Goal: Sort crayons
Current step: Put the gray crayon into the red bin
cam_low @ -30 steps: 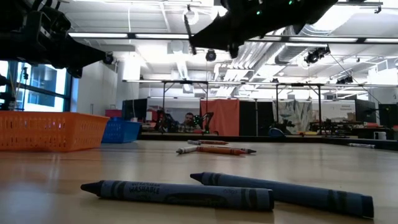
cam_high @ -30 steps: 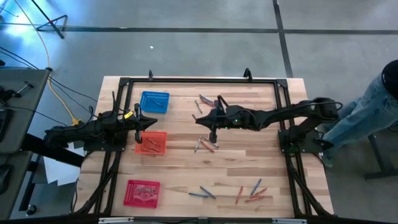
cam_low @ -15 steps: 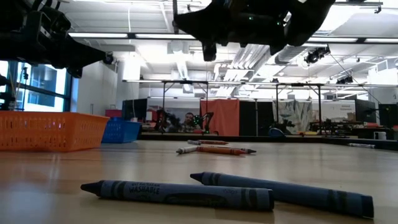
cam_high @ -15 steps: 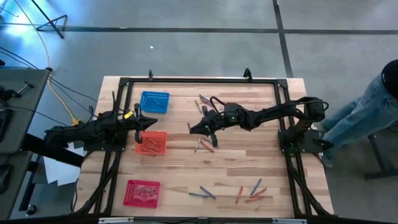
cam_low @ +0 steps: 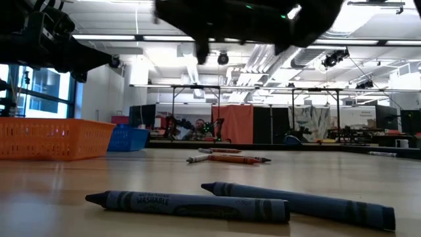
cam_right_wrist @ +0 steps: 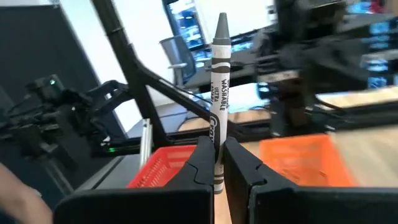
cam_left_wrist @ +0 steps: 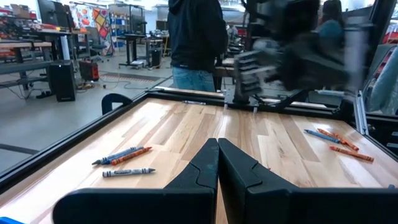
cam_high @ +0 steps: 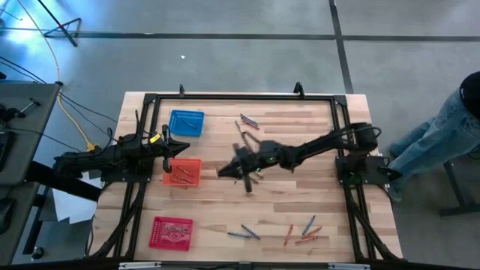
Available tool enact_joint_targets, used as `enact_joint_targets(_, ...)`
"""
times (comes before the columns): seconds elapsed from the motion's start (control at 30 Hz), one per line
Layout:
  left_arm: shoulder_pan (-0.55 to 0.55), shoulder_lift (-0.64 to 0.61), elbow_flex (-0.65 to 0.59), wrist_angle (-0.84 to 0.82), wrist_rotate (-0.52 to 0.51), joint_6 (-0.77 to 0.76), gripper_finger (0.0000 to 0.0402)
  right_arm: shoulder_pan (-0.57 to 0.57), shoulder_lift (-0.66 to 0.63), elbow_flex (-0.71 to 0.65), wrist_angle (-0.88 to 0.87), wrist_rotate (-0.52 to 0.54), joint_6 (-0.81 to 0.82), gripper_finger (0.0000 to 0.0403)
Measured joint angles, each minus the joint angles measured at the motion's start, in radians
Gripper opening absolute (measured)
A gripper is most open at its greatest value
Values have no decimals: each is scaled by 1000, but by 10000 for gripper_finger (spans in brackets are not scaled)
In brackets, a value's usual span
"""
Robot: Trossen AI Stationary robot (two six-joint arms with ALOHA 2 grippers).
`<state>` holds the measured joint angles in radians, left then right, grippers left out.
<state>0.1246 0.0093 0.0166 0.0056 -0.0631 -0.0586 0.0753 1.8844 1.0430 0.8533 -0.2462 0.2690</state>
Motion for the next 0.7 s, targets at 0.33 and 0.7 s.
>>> enact_joint_targets(0.33, 0, 0, 0, 0, 0, 0, 1, 80, 285, 411, -205, 3, -56, 1)
enact_joint_targets(0.7, 0, 0, 0, 0, 0, 0, 1, 154, 558, 798, -456, 40, -42, 1)
